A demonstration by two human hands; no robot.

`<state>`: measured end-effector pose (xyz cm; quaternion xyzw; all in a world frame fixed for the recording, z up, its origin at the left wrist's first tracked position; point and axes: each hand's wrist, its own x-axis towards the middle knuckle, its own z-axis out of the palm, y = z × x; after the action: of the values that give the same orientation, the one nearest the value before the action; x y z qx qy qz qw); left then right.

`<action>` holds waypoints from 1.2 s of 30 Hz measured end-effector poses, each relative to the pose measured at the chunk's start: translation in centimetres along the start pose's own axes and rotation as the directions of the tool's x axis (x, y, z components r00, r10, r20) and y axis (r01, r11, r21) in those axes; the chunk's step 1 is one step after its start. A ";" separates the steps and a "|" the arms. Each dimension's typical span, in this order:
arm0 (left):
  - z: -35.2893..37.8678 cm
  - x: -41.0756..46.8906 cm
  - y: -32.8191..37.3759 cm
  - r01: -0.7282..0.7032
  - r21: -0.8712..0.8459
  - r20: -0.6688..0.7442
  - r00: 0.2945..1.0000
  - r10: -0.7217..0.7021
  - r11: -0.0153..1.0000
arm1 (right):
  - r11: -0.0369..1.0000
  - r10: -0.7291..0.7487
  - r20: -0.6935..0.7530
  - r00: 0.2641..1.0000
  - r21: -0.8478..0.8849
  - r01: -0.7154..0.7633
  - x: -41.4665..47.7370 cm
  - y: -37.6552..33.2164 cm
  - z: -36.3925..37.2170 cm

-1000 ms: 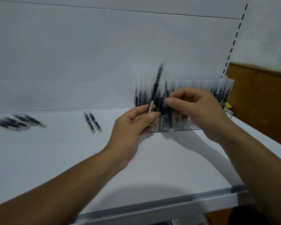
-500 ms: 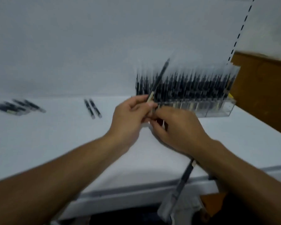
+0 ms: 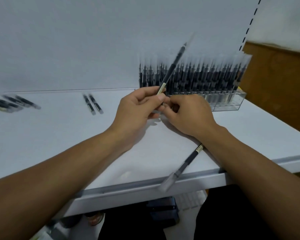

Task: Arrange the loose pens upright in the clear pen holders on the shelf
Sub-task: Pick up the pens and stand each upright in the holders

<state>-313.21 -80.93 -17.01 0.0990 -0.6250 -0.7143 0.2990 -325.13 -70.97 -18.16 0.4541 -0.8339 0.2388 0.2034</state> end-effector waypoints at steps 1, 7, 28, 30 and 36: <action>0.0 -0.1 0.1 -0.006 -0.002 0.029 1.000 0.006 1.000 | 0.999 0.037 -0.007 0.999 0.037 -0.036 0.0 0.2 -0.2; 0.3 -0.9 0.3 -0.042 0.064 0.236 0.971 0.025 0.997 | 0.914 0.191 -0.011 0.981 0.367 -0.174 0.1 1.4 -1.3; 0.0 -0.1 -0.1 0.034 0.010 0.045 0.998 -0.035 0.999 | 0.900 -0.223 0.732 0.644 0.408 -0.152 -2.9 1.5 -8.2; -0.1 -0.1 -0.1 0.037 0.002 0.041 0.998 -0.037 0.999 | 0.917 -0.203 0.737 0.644 0.375 -0.140 -2.7 1.2 -8.4; -0.3 0.1 -0.1 0.029 -0.042 -0.032 0.999 -0.031 0.999 | 0.926 -0.153 0.675 0.722 0.353 -0.134 -2.2 2.7 -11.0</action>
<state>-313.21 -81.24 -17.09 0.1138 -0.6035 -0.7297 0.3005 -325.00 -61.85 -11.13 0.5447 -0.7845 0.2067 -0.2124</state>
